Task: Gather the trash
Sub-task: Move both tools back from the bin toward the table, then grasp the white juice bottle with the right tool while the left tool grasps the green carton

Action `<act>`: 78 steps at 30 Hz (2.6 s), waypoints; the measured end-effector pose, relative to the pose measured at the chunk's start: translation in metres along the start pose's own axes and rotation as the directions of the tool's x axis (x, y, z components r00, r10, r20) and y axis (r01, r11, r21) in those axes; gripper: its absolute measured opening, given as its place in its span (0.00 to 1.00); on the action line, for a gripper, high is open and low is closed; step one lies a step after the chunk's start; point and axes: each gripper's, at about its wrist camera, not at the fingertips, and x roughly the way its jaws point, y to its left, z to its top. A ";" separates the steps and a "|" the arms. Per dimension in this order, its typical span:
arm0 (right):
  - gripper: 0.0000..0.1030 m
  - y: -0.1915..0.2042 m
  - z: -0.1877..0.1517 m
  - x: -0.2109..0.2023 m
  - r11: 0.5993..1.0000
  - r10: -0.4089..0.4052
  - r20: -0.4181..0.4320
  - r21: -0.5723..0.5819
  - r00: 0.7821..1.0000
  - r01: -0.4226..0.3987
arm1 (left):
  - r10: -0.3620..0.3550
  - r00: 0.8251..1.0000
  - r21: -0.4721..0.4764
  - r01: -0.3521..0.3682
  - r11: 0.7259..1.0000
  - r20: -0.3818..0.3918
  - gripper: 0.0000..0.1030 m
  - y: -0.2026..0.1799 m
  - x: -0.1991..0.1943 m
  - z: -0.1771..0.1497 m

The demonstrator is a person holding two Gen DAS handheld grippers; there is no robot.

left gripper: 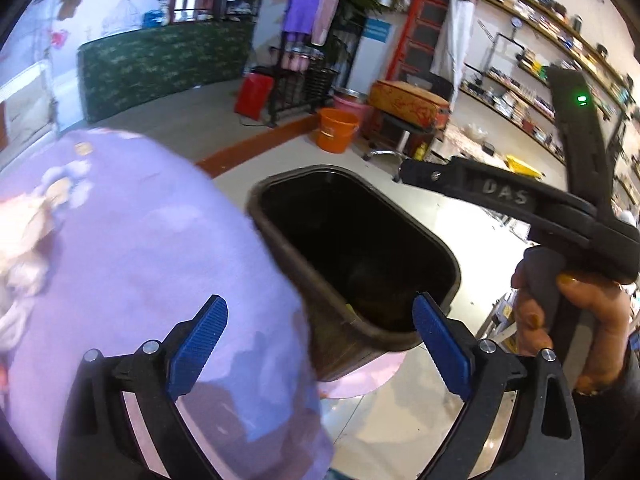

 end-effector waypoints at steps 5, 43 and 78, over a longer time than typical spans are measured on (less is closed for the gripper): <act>0.83 0.055 -0.007 0.015 0.988 0.095 -0.056 -0.113 0.994 -0.101 | 0.084 0.996 -0.082 -0.082 0.993 0.020 0.89 0.032 -0.025 -0.017; 0.73 0.502 -0.134 0.066 -0.096 -0.016 -0.524 -0.847 0.852 -0.523 | 0.443 0.897 -0.541 -0.377 0.752 -0.010 0.89 0.198 -0.193 -0.172; 0.61 0.379 -0.079 0.029 0.407 0.389 -0.519 -0.644 0.761 -0.647 | 0.476 0.844 -0.109 -0.512 0.852 -0.245 0.78 0.318 -0.128 -0.049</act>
